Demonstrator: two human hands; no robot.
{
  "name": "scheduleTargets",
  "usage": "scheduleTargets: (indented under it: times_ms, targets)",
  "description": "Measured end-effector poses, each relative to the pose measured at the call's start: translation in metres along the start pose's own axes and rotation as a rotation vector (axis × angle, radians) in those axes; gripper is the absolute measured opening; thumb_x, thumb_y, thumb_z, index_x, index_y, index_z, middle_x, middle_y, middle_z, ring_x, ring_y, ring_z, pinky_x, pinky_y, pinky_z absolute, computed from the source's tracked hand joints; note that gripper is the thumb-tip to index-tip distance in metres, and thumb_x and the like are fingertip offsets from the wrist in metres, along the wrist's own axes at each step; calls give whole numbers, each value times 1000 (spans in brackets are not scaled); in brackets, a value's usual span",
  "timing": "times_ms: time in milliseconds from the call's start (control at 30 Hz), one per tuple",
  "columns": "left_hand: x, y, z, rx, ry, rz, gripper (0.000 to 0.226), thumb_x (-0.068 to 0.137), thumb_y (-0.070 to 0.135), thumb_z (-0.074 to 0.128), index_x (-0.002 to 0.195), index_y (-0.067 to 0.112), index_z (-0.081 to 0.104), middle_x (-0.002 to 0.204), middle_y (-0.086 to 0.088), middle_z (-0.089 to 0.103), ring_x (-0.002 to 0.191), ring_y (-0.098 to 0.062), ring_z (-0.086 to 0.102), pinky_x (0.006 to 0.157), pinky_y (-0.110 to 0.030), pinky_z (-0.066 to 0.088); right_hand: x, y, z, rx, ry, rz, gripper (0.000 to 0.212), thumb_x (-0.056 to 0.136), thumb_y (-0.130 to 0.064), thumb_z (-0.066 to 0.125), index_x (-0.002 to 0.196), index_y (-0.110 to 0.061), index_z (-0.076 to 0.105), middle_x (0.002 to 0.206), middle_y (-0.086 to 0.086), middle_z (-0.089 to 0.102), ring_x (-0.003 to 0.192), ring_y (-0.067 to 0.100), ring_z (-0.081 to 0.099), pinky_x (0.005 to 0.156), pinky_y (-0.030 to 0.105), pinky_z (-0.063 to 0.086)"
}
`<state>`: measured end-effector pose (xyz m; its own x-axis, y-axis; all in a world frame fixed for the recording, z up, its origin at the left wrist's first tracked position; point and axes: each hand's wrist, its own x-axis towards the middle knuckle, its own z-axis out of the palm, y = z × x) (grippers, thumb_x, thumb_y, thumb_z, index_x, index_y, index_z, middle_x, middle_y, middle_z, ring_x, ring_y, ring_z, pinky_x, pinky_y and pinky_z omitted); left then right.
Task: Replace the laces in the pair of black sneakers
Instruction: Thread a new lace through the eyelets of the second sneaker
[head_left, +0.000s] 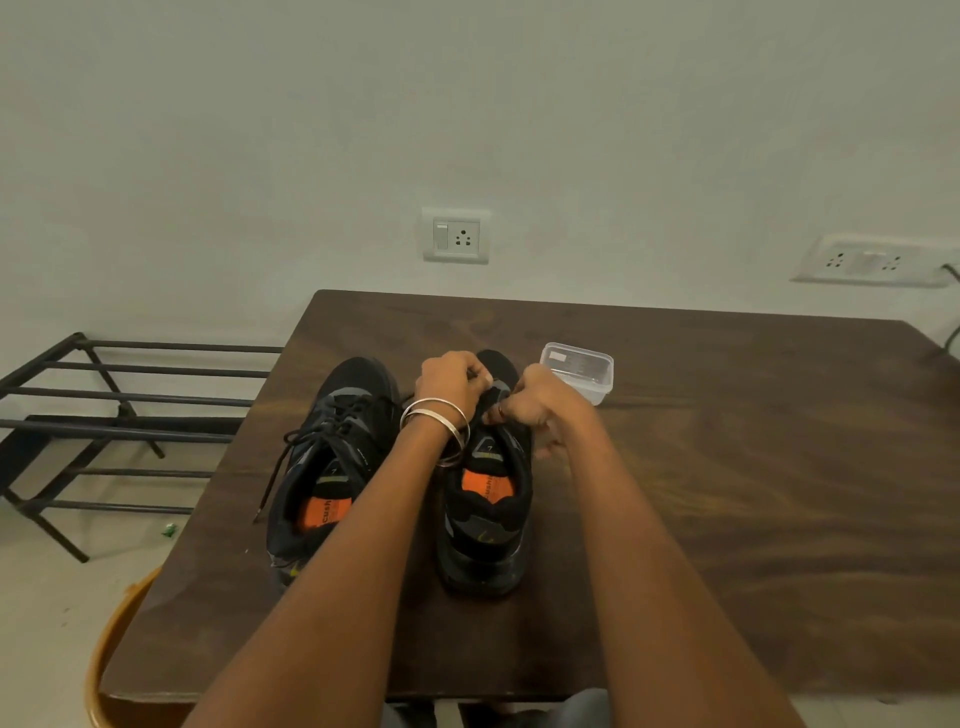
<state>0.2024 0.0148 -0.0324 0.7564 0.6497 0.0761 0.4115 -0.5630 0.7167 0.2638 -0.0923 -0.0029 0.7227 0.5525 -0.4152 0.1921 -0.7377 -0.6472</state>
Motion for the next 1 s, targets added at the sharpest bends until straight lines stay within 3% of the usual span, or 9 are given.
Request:
scheduleTargets:
  times_ms: [67, 133, 233, 333, 433, 700, 833, 1000]
  targets:
    - [1, 3, 5, 42, -37, -2, 10, 92, 17, 61, 91, 13, 70, 89, -2, 66, 87, -18, 62, 83, -29, 49, 0, 3, -1, 83, -11, 24, 31, 85, -15, 71, 110, 0, 58, 96, 18, 67, 73, 25, 65, 56, 37, 59]
    - [4, 5, 9, 148, -85, 12, 14, 93, 20, 59, 98, 12, 70, 99, -6, 68, 96, -22, 62, 83, -31, 48, 2, 8, -4, 173, -20, 36, 22, 87, -11, 68, 104, 0, 59, 85, 15, 65, 68, 24, 64, 55, 37, 59]
    - [7, 10, 12, 292, -145, 11, 21, 97, 24, 54, 109, 14, 68, 112, -9, 66, 108, -26, 59, 82, -32, 45, 2, 14, -8, 317, -40, 59, 13, 88, -6, 65, 99, -1, 61, 92, 19, 66, 92, 34, 70, 79, 55, 58]
    - [10, 12, 17, 359, -161, -9, 26, 98, 25, 51, 115, 12, 67, 117, -10, 63, 112, -27, 56, 81, -32, 43, 1, 17, -10, 351, -34, 60, 19, 91, -6, 64, 106, 4, 63, 95, 21, 66, 99, 39, 69, 82, 60, 56]
    - [12, 10, 21, 397, -158, -28, 28, 98, 24, 51, 117, 10, 65, 123, -13, 55, 113, -31, 54, 86, -34, 44, 2, 16, -10, 360, -18, 54, 7, 93, -7, 62, 95, -1, 63, 85, 18, 64, 81, 34, 66, 78, 58, 57]
    - [12, -1, 23, 264, -177, -24, 25, 96, 25, 54, 111, 12, 69, 120, -14, 48, 106, -33, 55, 81, -35, 42, 7, 21, -7, 333, -25, 0, 19, 89, -4, 62, 102, 9, 68, 89, 19, 65, 81, 31, 64, 77, 53, 59]
    - [11, 0, 28, 137, -132, -120, 19, 91, 14, 57, 101, 5, 70, 121, -13, 48, 102, -32, 57, 83, -38, 46, 12, 26, -6, 335, -24, -11, 15, 89, -8, 64, 97, 2, 72, 85, 16, 66, 74, 26, 63, 65, 42, 58]
    - [12, 1, 31, 34, -121, -220, 27, 81, 3, 53, 103, -4, 68, 120, -13, 54, 95, -35, 60, 80, -44, 49, 13, 30, -7, 362, -51, -1, 12, 86, -5, 64, 92, -1, 75, 81, 12, 66, 75, 25, 61, 62, 38, 51]
